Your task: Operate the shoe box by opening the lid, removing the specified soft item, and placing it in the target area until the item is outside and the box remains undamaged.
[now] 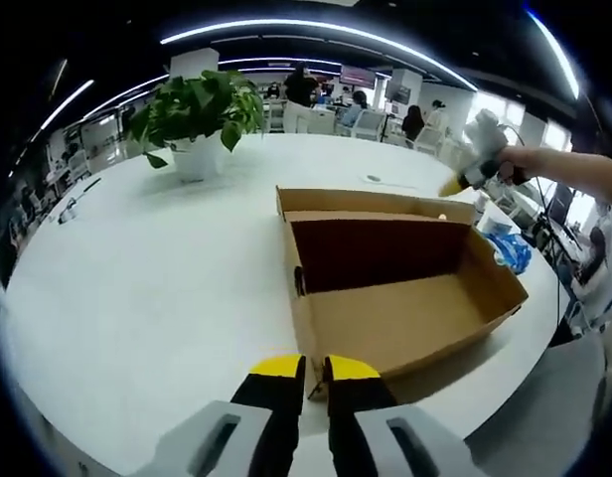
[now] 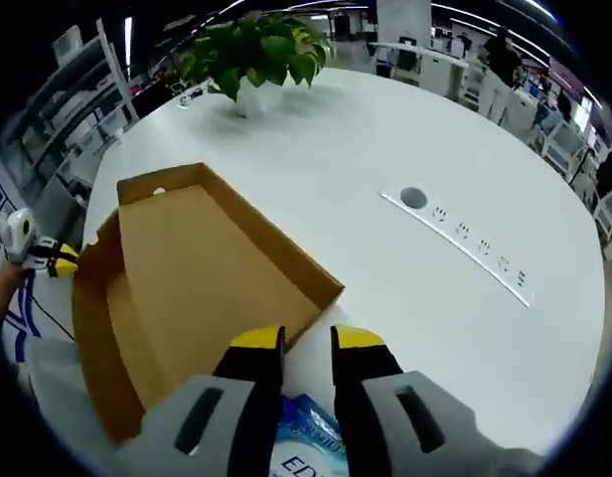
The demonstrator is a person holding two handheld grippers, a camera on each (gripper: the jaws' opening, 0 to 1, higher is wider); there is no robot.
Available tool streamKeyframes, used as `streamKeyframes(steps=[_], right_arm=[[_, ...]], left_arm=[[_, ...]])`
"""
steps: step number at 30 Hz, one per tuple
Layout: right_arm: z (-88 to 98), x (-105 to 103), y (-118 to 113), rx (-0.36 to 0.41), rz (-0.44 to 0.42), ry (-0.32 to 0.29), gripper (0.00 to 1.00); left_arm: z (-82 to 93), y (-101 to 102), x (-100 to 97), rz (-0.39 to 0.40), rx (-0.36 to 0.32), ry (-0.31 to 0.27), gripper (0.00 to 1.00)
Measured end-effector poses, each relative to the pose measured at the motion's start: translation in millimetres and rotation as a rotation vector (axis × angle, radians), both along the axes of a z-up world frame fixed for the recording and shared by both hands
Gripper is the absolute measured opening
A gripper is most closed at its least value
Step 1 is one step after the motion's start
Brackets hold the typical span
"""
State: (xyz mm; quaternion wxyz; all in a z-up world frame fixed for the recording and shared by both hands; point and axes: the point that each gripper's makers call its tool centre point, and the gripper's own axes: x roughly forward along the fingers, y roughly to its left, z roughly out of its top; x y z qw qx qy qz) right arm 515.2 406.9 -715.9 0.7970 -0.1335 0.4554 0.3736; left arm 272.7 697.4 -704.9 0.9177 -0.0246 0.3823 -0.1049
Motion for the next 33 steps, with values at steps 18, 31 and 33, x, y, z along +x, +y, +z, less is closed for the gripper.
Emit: streamKeyframes(steps=[18, 31, 33], right_arm=[[-20.8, -8.1, 9.4, -0.01, -0.119, 0.043, 0.09], [-7.2, -2.2, 7.3, -0.024, -0.097, -0.026, 0.04], [-3.7, -3.4, 7.3, -0.024, -0.093, -0.038, 0.04]], left_arm=[[-1.0, -1.4, -2.6, -0.005, 0.005, -0.006, 0.05], [-1.5, -1.8, -1.3, -0.003, -0.001, 0.012, 0.05], [-1.6, -1.7, -1.2, 0.0, -0.003, 0.012, 0.05]])
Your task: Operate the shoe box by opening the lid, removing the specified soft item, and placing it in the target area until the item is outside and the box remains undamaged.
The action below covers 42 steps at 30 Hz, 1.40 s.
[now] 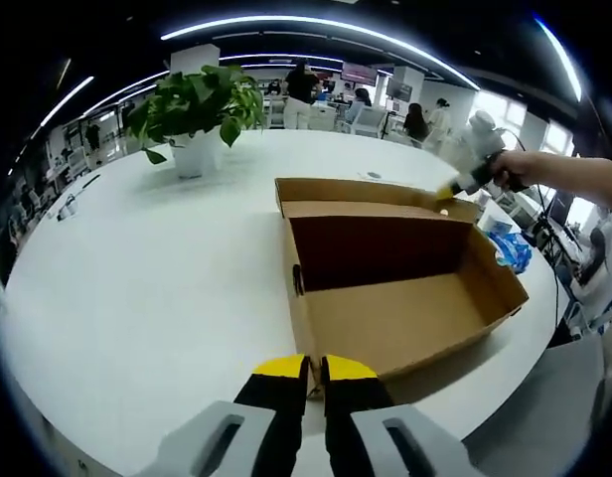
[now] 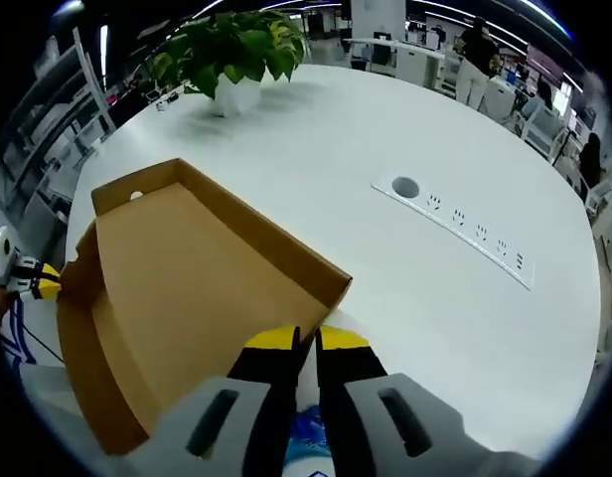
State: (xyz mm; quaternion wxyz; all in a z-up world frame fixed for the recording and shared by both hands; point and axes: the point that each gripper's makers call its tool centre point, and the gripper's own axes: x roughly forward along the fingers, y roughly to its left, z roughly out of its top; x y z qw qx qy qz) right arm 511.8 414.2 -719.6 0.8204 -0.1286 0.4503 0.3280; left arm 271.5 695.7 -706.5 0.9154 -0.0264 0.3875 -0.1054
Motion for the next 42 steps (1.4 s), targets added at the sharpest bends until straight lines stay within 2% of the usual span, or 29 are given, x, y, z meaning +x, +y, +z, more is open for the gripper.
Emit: streamKeyframes(steps=[7, 16, 26, 35, 42], right_arm=[[10.5, 2.2, 0.1, 0.0, 0.008, -0.041, 0.03], [30.4, 6.9, 1.7, 0.031, -0.025, -0.094, 0.02], [51.0, 3.8, 1.9, 0.053, -0.02, -0.156, 0.01], [78.1, -16.5, 4.1, 0.07, -0.001, -0.235, 0.01], [90.9, -26.3, 5.8, 0.079, 0.016, -0.29, 0.01]], left_arm=[[-0.2, -0.3, 0.1, 0.0, 0.003, -0.002, 0.05], [-0.6, -0.9, -0.1, -0.003, 0.003, 0.002, 0.05], [-0.4, -1.6, 0.0, -0.005, 0.003, 0.004, 0.05], [-0.3, -1.8, 0.1, -0.009, 0.004, 0.008, 0.05], [-0.1, -1.4, -0.2, -0.008, 0.005, 0.007, 0.05]])
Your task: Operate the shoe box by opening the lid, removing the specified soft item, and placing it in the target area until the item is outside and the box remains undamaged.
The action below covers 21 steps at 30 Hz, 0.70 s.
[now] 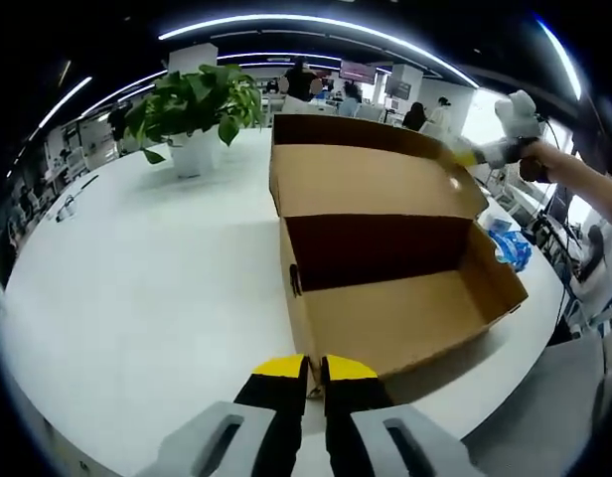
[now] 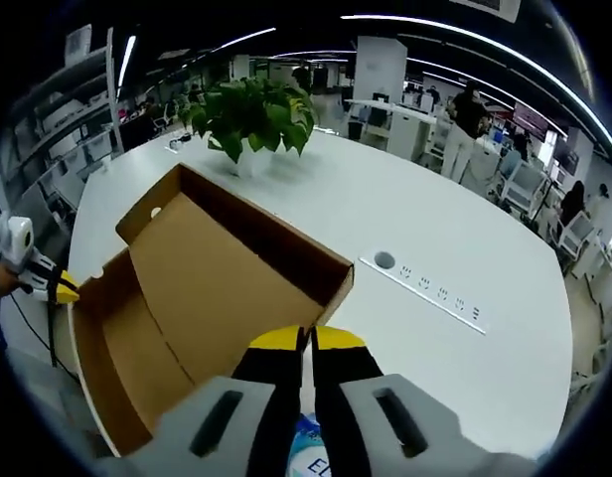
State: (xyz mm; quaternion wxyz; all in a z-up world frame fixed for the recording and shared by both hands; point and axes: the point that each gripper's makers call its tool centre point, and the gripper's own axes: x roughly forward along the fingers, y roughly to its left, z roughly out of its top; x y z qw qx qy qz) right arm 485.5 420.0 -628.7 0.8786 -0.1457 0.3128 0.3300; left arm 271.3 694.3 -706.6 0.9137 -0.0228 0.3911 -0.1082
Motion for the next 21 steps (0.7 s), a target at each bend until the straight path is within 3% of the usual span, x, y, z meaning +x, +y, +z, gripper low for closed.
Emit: streamKeyframes(steps=[21], right_arm=[[32.0, -21.2, 0.4, 0.087, -0.002, -0.112, 0.0]], left_arm=[[0.1, -1.4, 1.4, -0.012, 0.004, 0.003, 0.05]])
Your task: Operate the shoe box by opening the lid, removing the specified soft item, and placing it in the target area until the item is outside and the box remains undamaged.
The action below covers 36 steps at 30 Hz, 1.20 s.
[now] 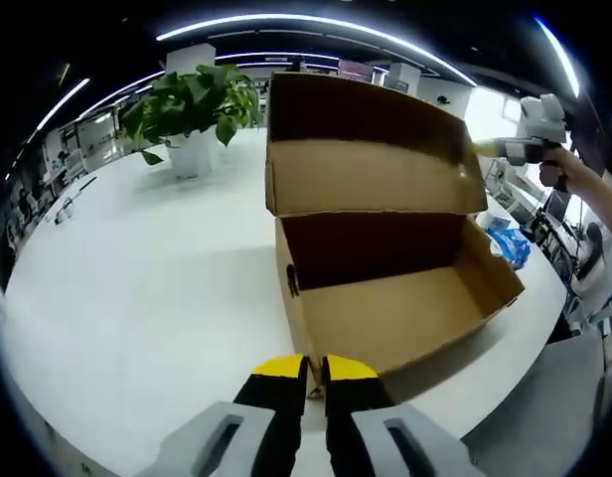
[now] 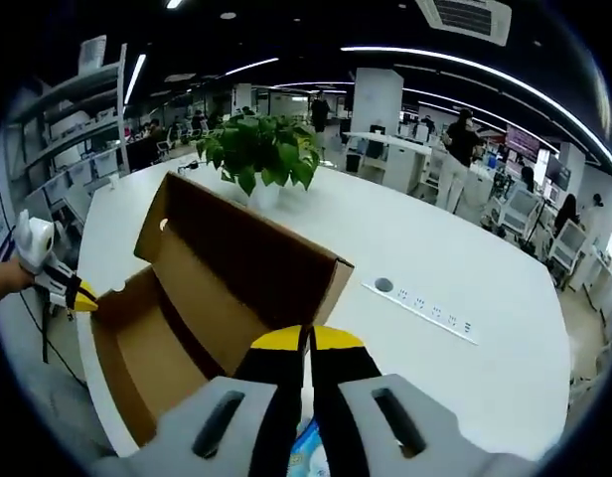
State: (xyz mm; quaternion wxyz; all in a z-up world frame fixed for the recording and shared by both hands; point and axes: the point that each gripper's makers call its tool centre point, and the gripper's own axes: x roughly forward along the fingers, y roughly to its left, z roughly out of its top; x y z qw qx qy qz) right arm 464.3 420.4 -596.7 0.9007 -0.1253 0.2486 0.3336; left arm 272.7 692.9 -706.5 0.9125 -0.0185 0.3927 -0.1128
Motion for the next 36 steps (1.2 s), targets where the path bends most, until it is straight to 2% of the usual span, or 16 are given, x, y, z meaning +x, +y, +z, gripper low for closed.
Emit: streamKeyframes(steps=[6, 15, 26, 36], right_arm=[[6.2, -10.5, 3.1, 0.015, 0.007, -0.033, 0.0], [7.3, -31.5, 2.8, -0.011, 0.022, -0.092, 0.0], [5.0, -55.3, -0.7, 0.022, 0.007, -0.09, 0.0], [-4.8, -78.5, -4.0, 0.047, 0.001, -0.105, 0.0]], left_arm=[[0.3, -2.1, 0.0, 0.0, -0.007, -0.002, 0.06], [0.4, -3.4, 0.4, -0.002, -0.013, -0.006, 0.06], [1.2, -3.2, 0.9, -0.004, -0.016, -0.008, 0.06], [1.4, -1.9, 1.2, 0.011, -0.029, -0.016, 0.06]])
